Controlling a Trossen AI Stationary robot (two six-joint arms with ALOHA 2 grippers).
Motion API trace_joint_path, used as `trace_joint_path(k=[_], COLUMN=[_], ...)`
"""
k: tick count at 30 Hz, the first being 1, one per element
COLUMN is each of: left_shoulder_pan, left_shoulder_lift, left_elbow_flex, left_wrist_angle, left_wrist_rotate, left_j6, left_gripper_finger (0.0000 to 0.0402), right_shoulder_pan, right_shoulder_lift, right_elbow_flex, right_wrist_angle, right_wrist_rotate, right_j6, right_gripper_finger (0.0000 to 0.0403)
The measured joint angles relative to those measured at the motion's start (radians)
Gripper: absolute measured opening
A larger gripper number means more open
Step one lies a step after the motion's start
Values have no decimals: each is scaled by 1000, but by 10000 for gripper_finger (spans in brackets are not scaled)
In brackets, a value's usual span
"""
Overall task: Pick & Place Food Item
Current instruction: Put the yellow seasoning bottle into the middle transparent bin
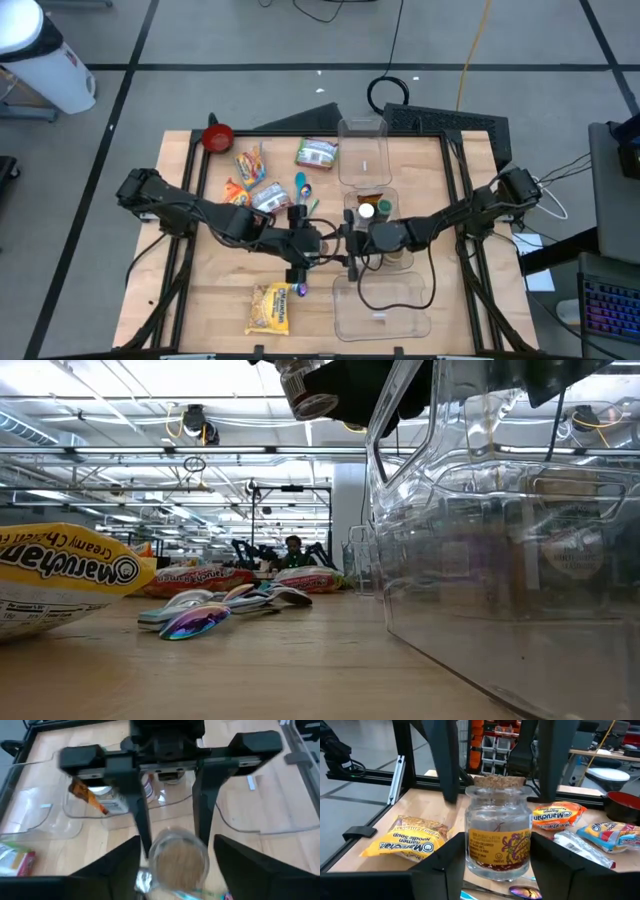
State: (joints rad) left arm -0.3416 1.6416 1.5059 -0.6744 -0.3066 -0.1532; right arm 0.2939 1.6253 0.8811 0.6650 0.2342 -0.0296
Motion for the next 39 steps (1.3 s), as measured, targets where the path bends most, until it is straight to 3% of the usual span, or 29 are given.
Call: trace_joint_path(k=[4, 8, 12, 16, 19, 25, 29, 33, 39], left_shoulder_pan=[-48, -94, -87, -37, 6, 61, 84, 93, 94], left_shoulder_lift=[-79, -205, -344, -363, -322, -210, -117, -37, 67], left_elbow_flex=[-60, -247, -547, -812, -895, -860, -785, -705, -607], left_wrist_angle=[104, 362, 843, 1383, 1604, 1606, 1604, 1608, 1608], left_wrist_rotate=[-71, -178, -225, -126, -68, -20, 50, 133, 124], left_j6=[71, 160, 255, 325, 273, 178, 176, 195, 208], left_gripper_finger=[302, 328, 343, 345, 346, 339, 336, 336, 326], right_shoulder_pan=[0, 19, 51, 57, 56, 47, 48, 47, 48], right_shoulder_lift=[-58, -163, -275, -324, -324, -290, -261, -246, -239], right_elbow_flex=[-2, -48, -138, -238, -271, -255, -248, -248, -248], right_wrist_angle=[-61, -128, -42, 129, 196, 212, 255, 255, 266], right_wrist_rotate=[6, 88, 152, 158, 158, 134, 74, 79, 76], right_j6=[1, -3, -17, -21, -20, -17, -16, -16, -16], right_gripper_finger=[172, 172, 172, 172, 172, 172, 172, 172, 172])
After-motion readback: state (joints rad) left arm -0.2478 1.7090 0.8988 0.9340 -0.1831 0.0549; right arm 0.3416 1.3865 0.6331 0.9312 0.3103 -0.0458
